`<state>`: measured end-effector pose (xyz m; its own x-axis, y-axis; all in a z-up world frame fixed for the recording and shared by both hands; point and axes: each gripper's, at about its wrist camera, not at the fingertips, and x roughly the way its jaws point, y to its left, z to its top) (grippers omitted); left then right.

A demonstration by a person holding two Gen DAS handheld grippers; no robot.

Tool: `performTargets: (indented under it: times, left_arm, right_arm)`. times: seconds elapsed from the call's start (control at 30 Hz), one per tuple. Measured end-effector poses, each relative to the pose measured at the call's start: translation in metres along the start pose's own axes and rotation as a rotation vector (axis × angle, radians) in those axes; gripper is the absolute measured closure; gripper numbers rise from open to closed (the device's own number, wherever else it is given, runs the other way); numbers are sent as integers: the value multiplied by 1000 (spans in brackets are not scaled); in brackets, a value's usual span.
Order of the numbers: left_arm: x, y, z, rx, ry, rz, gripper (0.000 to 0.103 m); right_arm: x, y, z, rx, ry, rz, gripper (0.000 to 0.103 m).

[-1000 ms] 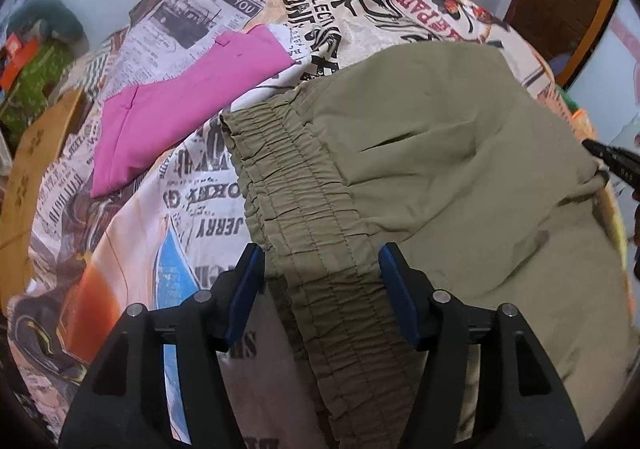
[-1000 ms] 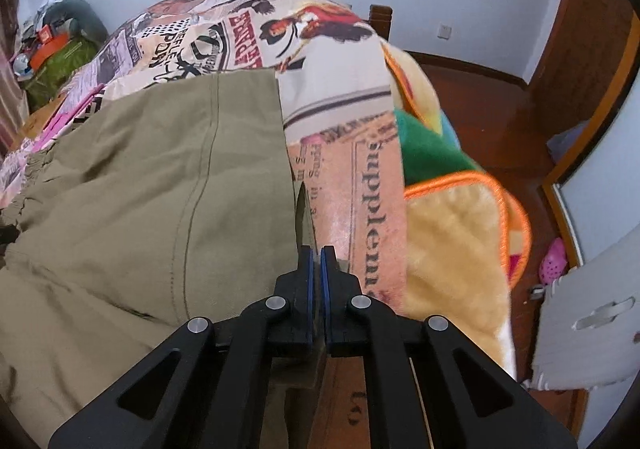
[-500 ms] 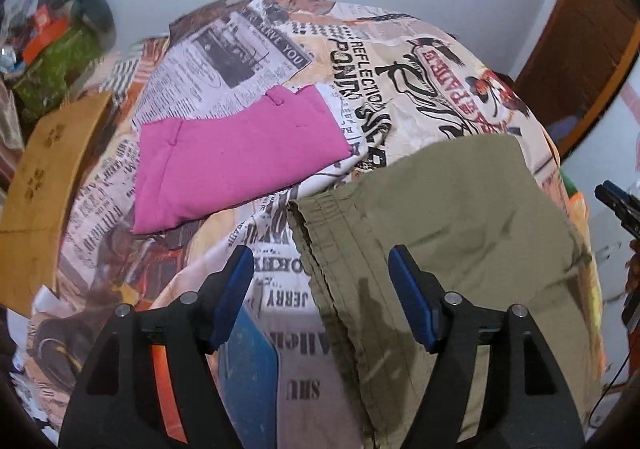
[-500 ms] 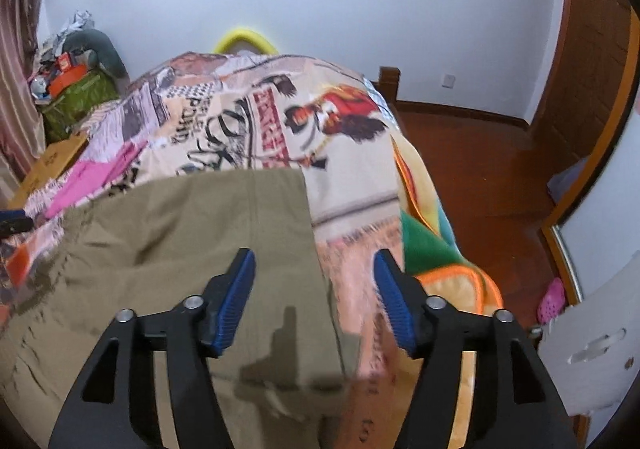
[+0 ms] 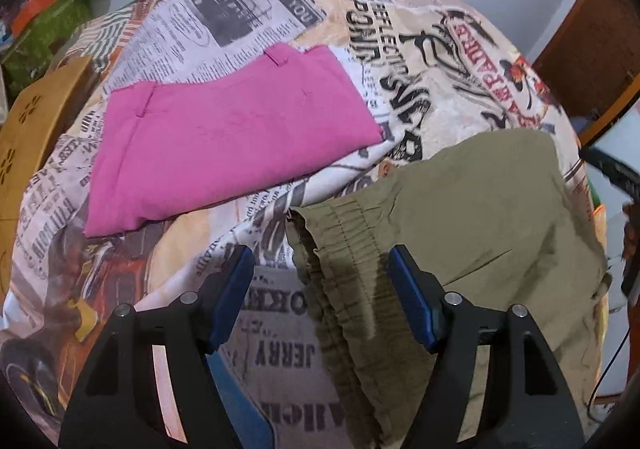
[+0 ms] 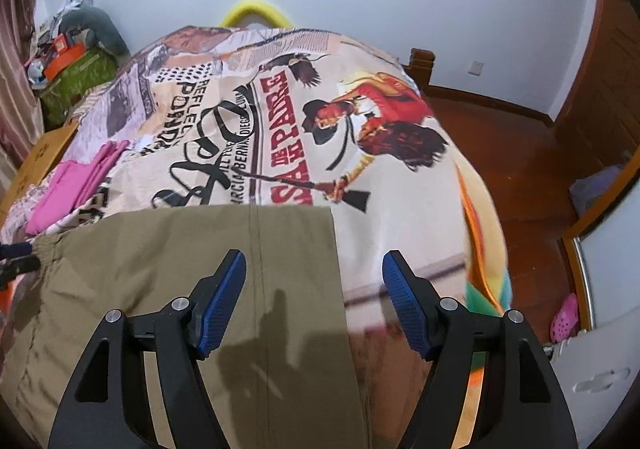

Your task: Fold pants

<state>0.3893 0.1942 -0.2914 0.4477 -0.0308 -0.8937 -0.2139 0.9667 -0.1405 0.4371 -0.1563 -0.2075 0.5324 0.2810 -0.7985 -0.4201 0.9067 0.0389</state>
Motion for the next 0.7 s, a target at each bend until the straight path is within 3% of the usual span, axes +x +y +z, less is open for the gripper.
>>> performTargets:
  times: [0.3, 0.43, 0.47, 0.6, 0.7]
  left_arm:
    - [15, -1, 8, 2, 13, -55, 33]
    - [20, -9, 12, 12, 14, -60, 33]
    - [22, -11, 12, 14, 10, -51, 33]
    - [23, -22, 11, 36, -20, 24, 42]
    - [21, -29, 11, 68, -40, 66, 48]
  right_arm:
    - [60, -10, 5, 64, 59, 10, 36]
    - [63, -5, 5, 19, 42, 12, 37]
    - [64, -4, 5, 11, 46, 16, 39]
    - [66, 8, 3, -43, 53, 16, 70]
    - [68, 14, 3, -79, 49, -49, 85]
